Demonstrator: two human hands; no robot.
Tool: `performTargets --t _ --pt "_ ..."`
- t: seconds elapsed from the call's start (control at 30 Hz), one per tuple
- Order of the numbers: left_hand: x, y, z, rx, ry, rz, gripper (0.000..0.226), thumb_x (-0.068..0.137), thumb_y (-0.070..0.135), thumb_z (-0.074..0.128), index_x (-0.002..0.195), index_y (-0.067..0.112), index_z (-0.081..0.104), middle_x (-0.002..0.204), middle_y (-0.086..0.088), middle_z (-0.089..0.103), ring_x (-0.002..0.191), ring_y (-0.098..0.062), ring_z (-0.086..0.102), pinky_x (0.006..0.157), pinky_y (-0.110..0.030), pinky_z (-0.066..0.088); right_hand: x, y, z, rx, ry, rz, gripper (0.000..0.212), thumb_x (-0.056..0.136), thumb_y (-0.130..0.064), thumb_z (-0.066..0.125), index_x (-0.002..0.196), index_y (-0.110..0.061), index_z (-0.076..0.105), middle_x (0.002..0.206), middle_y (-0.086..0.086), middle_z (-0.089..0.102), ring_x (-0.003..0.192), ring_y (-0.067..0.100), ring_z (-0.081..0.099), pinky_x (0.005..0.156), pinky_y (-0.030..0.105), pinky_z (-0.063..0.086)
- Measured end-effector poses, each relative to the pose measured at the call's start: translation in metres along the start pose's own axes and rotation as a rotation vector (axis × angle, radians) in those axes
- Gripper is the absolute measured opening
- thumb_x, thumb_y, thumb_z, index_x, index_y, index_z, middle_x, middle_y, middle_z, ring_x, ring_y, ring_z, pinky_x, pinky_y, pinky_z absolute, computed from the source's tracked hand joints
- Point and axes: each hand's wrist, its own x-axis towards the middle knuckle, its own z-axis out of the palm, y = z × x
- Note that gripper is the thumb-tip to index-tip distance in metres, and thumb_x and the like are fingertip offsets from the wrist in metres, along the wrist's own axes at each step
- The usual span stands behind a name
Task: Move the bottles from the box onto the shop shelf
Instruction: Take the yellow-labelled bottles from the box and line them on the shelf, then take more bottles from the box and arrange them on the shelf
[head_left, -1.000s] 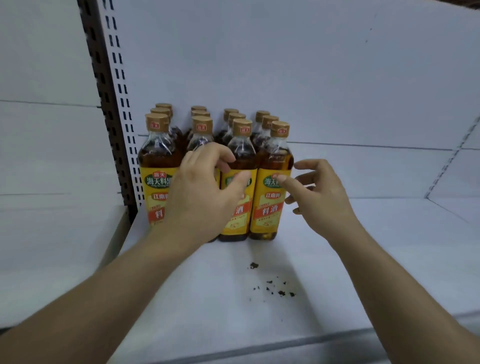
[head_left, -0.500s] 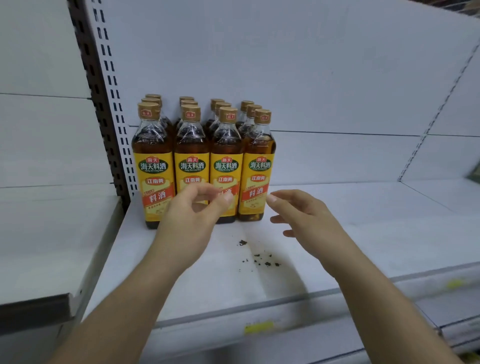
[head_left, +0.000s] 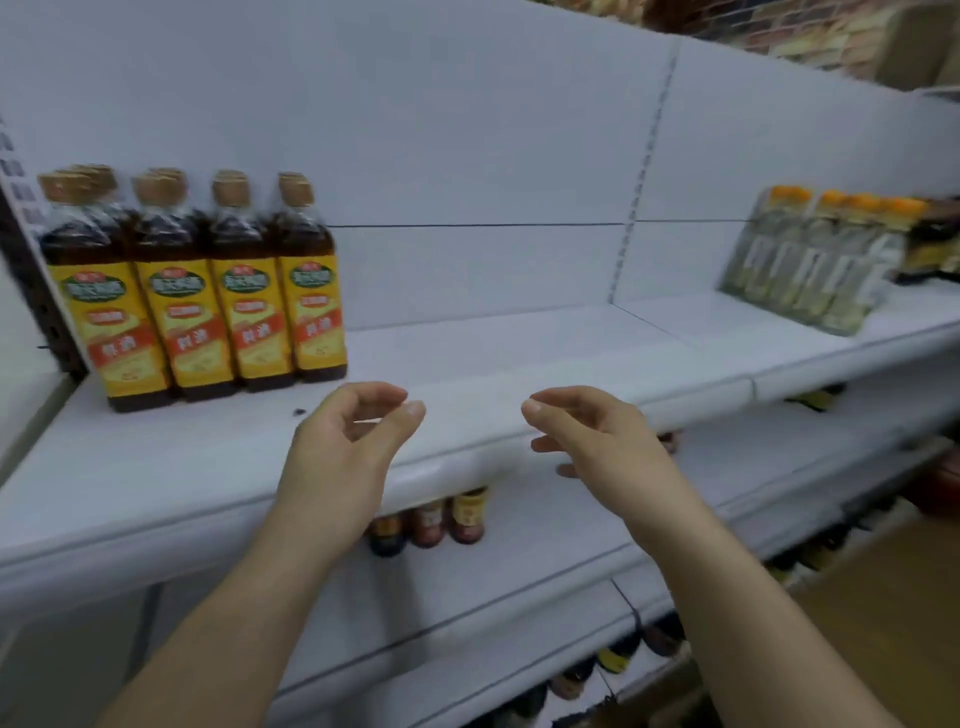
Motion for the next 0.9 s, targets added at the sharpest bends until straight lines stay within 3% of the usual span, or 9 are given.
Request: performTargets --t 0.1,0.2,0.3,0.43,0.6,0.7,0.9 --pt "-0.030 0.006 0.049 -0.011 -0.090 -0.008 0.020 0.087 0.037 0.080 0.102 0.027 0.072 0.103 0.008 0.073 0.099 -0.017 0.070 0.091 -0.043 0.057 -0.031 0.022 -0.052 -0.009 0.070 0.028 0.027 0.090 -0.045 0.073 0.112 -0.029 0.070 0.109 -0.006 0.075 0.089 0.004 0.074 0.087 0.036 0.058" --pt "-0.054 0.011 0.096 -0.049 -0.175 -0.017 0.014 0.092 0.025 0.074 0.104 0.020 0.071 0.099 0.002 0.072 0.084 -0.020 0.068 0.076 -0.035 0.053 -0.059 0.038 -0.101 -0.023 0.133 0.065 0.029 0.092 -0.046 0.072 0.114 -0.028 0.070 0.107 -0.007 0.075 0.089 0.003 0.073 0.087 0.035 0.058" --pt "-0.076 0.014 0.153 -0.037 -0.280 -0.020 0.009 0.092 0.024 0.073 0.101 0.020 0.071 0.097 0.000 0.073 0.089 -0.015 0.069 0.084 -0.039 0.052 -0.093 0.055 -0.157 -0.048 0.229 0.100 0.031 0.092 -0.049 0.071 0.115 -0.029 0.069 0.107 -0.010 0.074 0.093 0.006 0.072 0.087 0.036 0.060" --pt "-0.105 0.010 0.227 -0.007 -0.467 -0.022 0.010 0.094 0.030 0.072 0.101 0.024 0.070 0.099 0.001 0.073 0.085 -0.010 0.071 0.083 -0.037 0.053 -0.135 0.082 -0.221 -0.049 0.352 0.172 0.035 0.092 -0.050 0.071 0.119 -0.028 0.068 0.111 -0.009 0.072 0.095 0.007 0.071 0.083 0.031 0.059" --pt "-0.139 -0.005 0.309 0.037 -0.685 -0.057 0.016 0.096 0.031 0.070 0.107 0.020 0.068 0.104 -0.004 0.071 0.088 -0.013 0.070 0.080 -0.034 0.054 -0.176 0.123 -0.279 -0.048 0.523 0.282 0.033 0.093 -0.051 0.069 0.117 -0.029 0.069 0.110 -0.010 0.070 0.090 0.007 0.071 0.067 0.025 0.052" --pt "-0.152 -0.020 0.354 0.060 -0.784 -0.075 0.013 0.095 0.033 0.070 0.103 0.023 0.066 0.102 -0.003 0.069 0.090 -0.015 0.069 0.072 -0.030 0.050 -0.192 0.149 -0.306 -0.024 0.616 0.360 0.031 0.092 -0.048 0.071 0.117 -0.029 0.069 0.107 -0.011 0.071 0.089 0.013 0.073 0.067 0.026 0.052" --pt "-0.160 -0.060 0.432 0.103 -0.909 -0.146 0.013 0.093 0.035 0.072 0.100 0.026 0.066 0.099 0.002 0.069 0.091 -0.021 0.068 0.075 -0.037 0.054 -0.186 0.207 -0.351 -0.009 0.701 0.525 0.028 0.093 -0.045 0.071 0.114 -0.028 0.067 0.108 -0.008 0.071 0.087 0.015 0.073 0.073 0.029 0.056"
